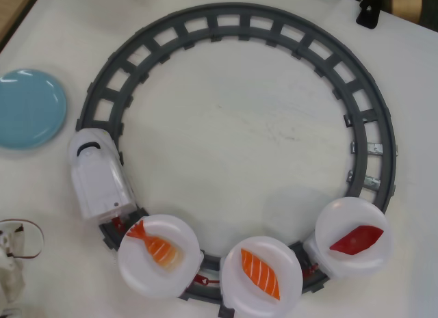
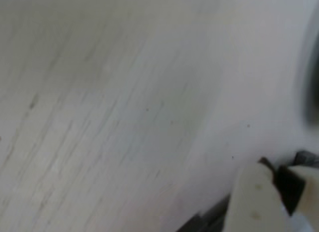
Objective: Pick up the sushi from the Shinkansen and put it on the blue dish
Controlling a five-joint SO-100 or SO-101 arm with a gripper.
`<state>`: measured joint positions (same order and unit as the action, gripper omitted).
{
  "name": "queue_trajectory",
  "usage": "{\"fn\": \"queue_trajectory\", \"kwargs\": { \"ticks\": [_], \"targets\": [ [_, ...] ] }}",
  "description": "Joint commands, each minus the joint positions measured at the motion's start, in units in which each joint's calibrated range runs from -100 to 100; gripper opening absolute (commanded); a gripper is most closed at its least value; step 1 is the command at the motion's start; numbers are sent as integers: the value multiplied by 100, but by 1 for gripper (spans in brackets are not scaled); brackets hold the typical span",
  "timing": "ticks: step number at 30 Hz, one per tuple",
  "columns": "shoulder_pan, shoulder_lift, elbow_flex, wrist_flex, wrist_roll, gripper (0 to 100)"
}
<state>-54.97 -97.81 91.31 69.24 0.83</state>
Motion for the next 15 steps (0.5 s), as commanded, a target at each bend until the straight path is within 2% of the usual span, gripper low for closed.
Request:
{"fn": "queue_trajectory", "kwargs": {
  "ticks": [1, 15],
  "targets": [
    [-23, -29, 247, 10, 17, 3],
    [-14, -29, 238, -7, 38, 3]
  ]
}}
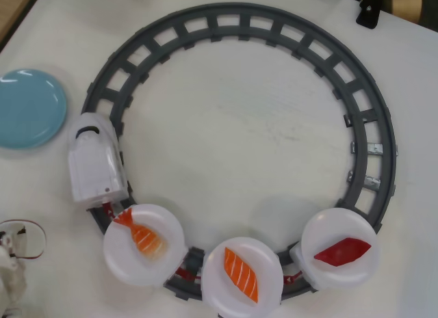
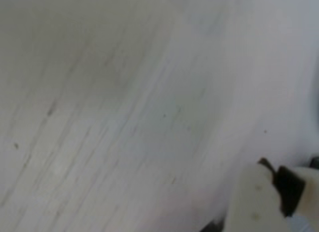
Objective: Pick up the sushi from the Shinkansen and put it on the blue dish
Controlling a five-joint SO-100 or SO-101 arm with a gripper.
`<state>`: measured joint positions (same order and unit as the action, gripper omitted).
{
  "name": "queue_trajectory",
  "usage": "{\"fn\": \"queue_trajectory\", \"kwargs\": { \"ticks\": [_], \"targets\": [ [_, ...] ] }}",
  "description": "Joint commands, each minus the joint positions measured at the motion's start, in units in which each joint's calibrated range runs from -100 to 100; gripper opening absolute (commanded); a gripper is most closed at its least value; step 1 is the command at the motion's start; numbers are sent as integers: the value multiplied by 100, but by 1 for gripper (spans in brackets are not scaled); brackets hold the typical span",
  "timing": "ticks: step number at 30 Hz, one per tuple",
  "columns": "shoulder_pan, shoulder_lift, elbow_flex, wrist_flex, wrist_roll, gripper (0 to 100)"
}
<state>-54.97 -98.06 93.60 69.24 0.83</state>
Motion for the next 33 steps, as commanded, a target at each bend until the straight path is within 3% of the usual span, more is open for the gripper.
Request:
{"fn": "queue_trajectory", "kwargs": {
  "ticks": [1, 27, 33],
  "targets": [
    [12, -3, -27, 1, 38, 3],
    [65, 47, -820, 27, 38, 4],
    [65, 55, -938, 18, 43, 11]
  ]
}}
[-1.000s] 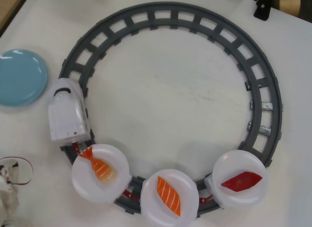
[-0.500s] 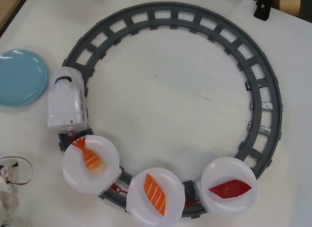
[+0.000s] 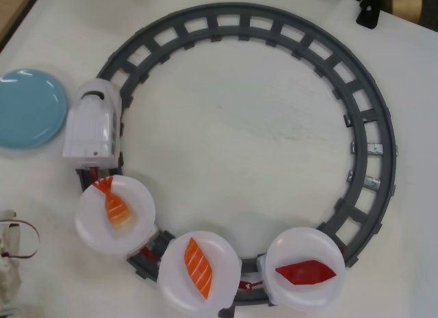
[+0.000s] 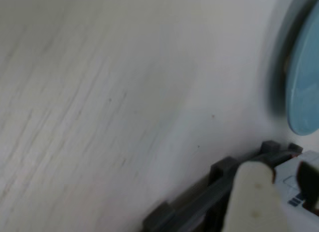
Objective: Pick up the sushi from the Shinkansen and put it on the blue dish
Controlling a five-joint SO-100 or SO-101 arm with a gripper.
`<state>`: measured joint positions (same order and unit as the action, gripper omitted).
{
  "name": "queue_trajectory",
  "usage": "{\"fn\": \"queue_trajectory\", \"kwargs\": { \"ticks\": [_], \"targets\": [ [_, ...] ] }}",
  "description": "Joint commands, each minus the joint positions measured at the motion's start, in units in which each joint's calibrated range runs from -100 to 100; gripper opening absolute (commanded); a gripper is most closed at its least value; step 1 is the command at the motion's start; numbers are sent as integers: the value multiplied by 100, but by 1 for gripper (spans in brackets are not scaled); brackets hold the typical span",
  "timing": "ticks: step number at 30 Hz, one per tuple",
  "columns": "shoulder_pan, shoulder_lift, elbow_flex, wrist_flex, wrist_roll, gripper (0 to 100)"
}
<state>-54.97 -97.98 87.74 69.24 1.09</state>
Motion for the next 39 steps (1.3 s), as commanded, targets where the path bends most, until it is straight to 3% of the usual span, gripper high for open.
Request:
{"fn": "queue_trajectory", "kwargs": {
  "ticks": [1, 19, 33, 39],
  "targets": [
    [65, 46, -352, 10, 17, 11],
    [118, 3149, -3066, -211, -114, 11],
    [1491, 5903, -5248, -33, -422, 11],
    [1650, 6351, -6339, 791, -616, 23]
  ]
}}
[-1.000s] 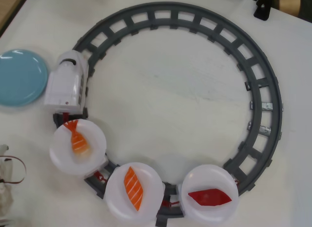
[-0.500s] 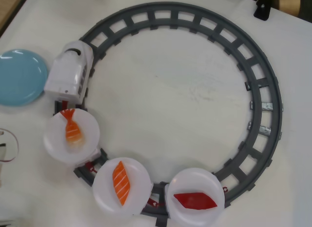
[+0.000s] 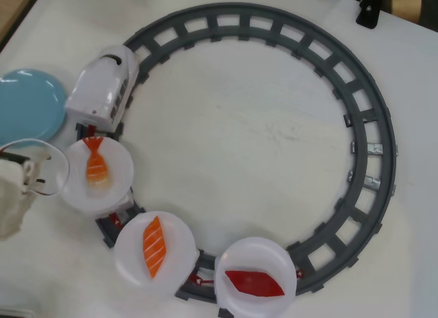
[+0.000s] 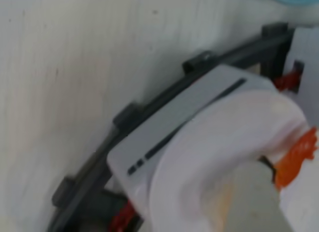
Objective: Pick up the sushi from the Shinkansen and put it on the blue dish
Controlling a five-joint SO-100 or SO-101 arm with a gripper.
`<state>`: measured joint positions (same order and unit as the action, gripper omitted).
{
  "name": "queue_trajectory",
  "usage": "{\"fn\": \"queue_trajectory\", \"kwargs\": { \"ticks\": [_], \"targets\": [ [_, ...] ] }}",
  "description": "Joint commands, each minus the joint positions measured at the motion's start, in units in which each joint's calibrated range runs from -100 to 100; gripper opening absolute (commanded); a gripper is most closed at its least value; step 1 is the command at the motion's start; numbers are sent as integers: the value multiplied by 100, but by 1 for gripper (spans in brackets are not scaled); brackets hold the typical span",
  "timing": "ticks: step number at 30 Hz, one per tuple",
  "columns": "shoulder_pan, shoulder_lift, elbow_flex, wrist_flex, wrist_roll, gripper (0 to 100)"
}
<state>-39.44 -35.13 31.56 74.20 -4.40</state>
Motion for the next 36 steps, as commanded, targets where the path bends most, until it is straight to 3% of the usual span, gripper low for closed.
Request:
{"fn": "queue_trajectory", "kwargs": {
  "ticks": [1, 7, 28, 36],
  "targets": [
    [106, 116, -857, 423, -73, 25],
    [555, 133, -1281, 958, -78, 26],
    [2843, 150, -1200, 1230, 518, 27],
    [3055, 150, -1200, 1484, 492, 27]
  ]
}}
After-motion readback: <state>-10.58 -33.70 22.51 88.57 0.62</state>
